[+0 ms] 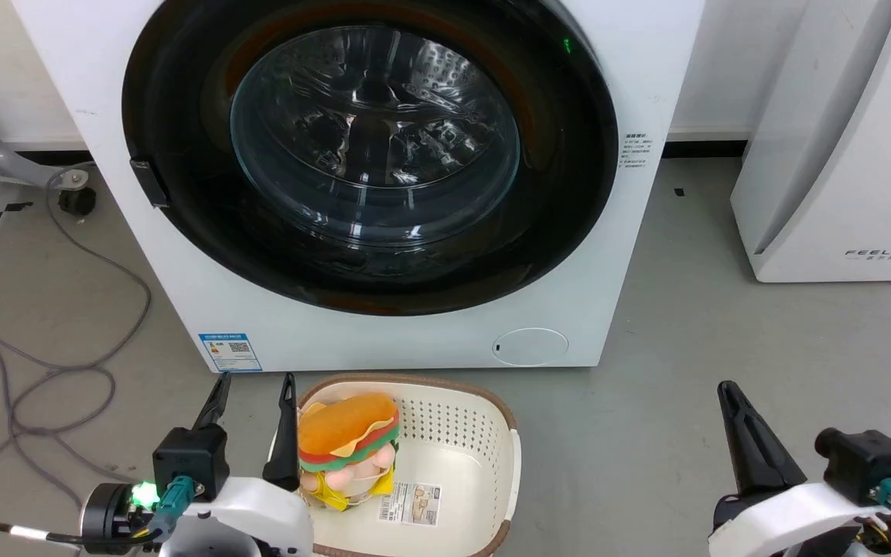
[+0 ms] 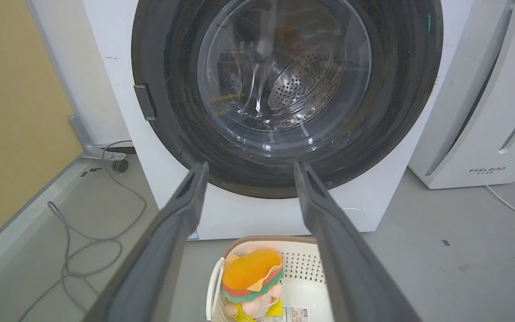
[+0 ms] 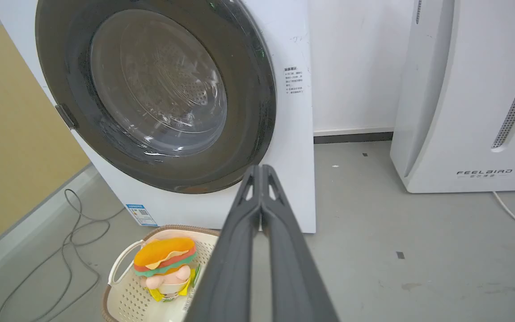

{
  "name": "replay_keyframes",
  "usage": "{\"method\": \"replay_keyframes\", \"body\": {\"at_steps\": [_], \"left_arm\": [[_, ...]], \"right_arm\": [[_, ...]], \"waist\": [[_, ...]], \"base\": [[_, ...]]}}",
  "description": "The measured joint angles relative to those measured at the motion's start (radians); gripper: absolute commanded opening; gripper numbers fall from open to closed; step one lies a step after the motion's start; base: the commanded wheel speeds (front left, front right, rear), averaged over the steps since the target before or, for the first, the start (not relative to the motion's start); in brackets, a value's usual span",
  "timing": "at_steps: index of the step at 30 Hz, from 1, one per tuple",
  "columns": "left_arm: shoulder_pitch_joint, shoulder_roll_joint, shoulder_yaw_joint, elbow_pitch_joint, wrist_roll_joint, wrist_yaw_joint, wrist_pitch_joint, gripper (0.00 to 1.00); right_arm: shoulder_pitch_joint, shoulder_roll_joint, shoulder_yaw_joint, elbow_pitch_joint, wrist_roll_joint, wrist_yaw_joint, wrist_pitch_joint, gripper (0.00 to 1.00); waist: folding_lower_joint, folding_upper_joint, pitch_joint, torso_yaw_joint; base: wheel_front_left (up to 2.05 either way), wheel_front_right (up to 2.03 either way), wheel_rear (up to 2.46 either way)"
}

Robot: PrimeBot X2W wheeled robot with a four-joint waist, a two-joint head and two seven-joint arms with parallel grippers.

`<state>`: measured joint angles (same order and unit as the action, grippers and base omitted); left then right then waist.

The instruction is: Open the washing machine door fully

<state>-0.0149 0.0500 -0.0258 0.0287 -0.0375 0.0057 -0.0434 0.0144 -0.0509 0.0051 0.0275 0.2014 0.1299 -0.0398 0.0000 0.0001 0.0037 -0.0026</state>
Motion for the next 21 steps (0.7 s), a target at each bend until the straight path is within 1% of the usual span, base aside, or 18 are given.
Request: {"method": "replay_keyframes", "body": {"at_steps": [6, 10, 11, 15, 21], "left_arm": [[0.0, 0.0, -0.007, 0.005, -0.01, -0.002, -0.012, 1.0], [-0.001, 0.0, -0.013, 0.007, -0.011, -0.008, -0.02, 1.0], [-0.001, 0.0, -0.016, 0.007, -0.015, -0.009, -0.023, 1.0], [-0.005, 0.0, -0.018, 0.007, -0.018, -0.011, -0.03, 1.0], [-0.023, 0.0, -0.021, 0.006, -0.019, -0.024, -0.046, 1.0]], "right_arm": [[-0.012, 0.0, 0.0, 0.009, 0.158, 0.0, -0.016, 0.0], [-0.043, 0.0, -0.018, 0.014, 0.262, 0.0, -0.024, 0.0], [-0.064, 0.0, -0.031, 0.02, 0.307, 0.0, -0.025, 0.0], [-0.111, -0.004, -0.053, 0.035, 0.405, 0.0, -0.03, 0.0], [-0.21, -0.03, -0.075, 0.076, 0.556, 0.0, -0.033, 0.0]], "waist": [[0.0, 0.0, 0.003, 0.002], [0.0, 0.0, 0.009, 0.004], [0.0, 0.0, 0.014, 0.005], [0.0, 0.0, 0.027, 0.006], [0.0, 0.0, 0.059, 0.009]], "base": [[0.0, 0.0, 0.0], [0.0, 0.0, 0.0], [0.0, 0.0, 0.0], [0.0, 0.0, 0.0], [0.0, 0.0, 0.0]]}}
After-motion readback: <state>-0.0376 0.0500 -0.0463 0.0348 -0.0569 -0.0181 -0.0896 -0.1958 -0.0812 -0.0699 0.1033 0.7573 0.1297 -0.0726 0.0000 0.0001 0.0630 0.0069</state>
